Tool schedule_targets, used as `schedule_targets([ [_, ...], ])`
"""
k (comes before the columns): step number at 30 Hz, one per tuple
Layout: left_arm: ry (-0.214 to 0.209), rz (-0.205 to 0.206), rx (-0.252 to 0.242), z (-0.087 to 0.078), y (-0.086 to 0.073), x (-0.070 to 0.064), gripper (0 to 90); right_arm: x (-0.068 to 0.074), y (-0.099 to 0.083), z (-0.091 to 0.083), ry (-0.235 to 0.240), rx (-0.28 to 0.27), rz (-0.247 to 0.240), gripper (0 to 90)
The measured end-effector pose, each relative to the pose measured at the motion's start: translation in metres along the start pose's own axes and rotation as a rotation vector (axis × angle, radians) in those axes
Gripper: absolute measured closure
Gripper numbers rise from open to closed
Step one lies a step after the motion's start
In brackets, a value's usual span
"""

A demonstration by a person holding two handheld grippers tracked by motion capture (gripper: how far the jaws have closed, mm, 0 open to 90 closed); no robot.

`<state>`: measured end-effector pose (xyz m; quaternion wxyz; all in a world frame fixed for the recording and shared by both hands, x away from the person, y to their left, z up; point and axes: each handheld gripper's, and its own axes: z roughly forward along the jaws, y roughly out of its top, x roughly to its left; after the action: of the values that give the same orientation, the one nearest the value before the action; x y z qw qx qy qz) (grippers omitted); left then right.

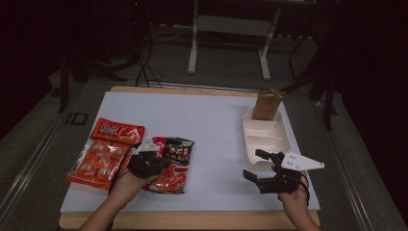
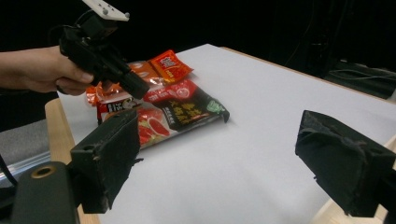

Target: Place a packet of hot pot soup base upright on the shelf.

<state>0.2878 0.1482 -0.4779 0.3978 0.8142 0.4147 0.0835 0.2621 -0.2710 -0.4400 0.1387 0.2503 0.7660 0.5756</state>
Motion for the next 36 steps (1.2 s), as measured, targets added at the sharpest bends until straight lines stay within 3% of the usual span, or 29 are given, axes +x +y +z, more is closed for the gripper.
schedule_targets([
  [3, 0.027, -0.009, -0.006, -0.001, 0.000, 0.006, 77.4, 0.001, 0.001, -0.001, -0.006, 0.004, -0.003, 13.9],
  [4, 0.052, -0.011, -0.019, -0.003, 0.001, 0.011, 74.9, 0.001, 0.003, -0.001, 0.031, 0.024, 0.028, 14.1],
  [6, 0.045, -0.025, -0.028, -0.004, 0.002, 0.017, 72.5, 0.002, 0.003, -0.001, 0.042, 0.024, 0.027, 14.1],
  [10, 0.078, -0.030, -0.041, -0.004, 0.005, 0.027, 66.3, 0.006, 0.004, -0.002, 0.054, 0.005, 0.008, 13.4],
  [15, 0.175, -0.042, -0.038, 0.002, 0.011, 0.043, 63.4, 0.006, 0.003, 0.001, 0.071, 0.021, 0.014, 13.3],
  [18, 0.199, -0.060, -0.057, 0.004, 0.015, 0.053, 63.4, 0.005, 0.002, 0.002, 0.080, 0.026, 0.022, 13.3],
  [21, 0.202, -0.083, -0.060, 0.008, 0.016, 0.060, 63.2, 0.005, 0.002, 0.002, 0.075, 0.026, 0.019, 13.3],
  [24, 0.231, -0.091, -0.029, 0.021, 0.019, 0.070, 59.6, 0.006, 0.002, 0.002, 0.074, 0.033, 0.021, 13.3],
  [29, 0.207, -0.134, -0.004, 0.035, 0.018, 0.083, 54.9, 0.005, 0.001, 0.002, 0.081, 0.039, 0.027, 13.4],
  [33, 0.215, -0.164, 0.025, 0.043, 0.016, 0.090, 52.1, 0.005, 0.000, 0.003, 0.081, 0.043, 0.029, 13.4],
  [36, 0.224, -0.157, 0.045, 0.049, 0.016, 0.089, 52.1, 0.005, 0.000, 0.002, 0.082, 0.042, 0.026, 13.4],
])
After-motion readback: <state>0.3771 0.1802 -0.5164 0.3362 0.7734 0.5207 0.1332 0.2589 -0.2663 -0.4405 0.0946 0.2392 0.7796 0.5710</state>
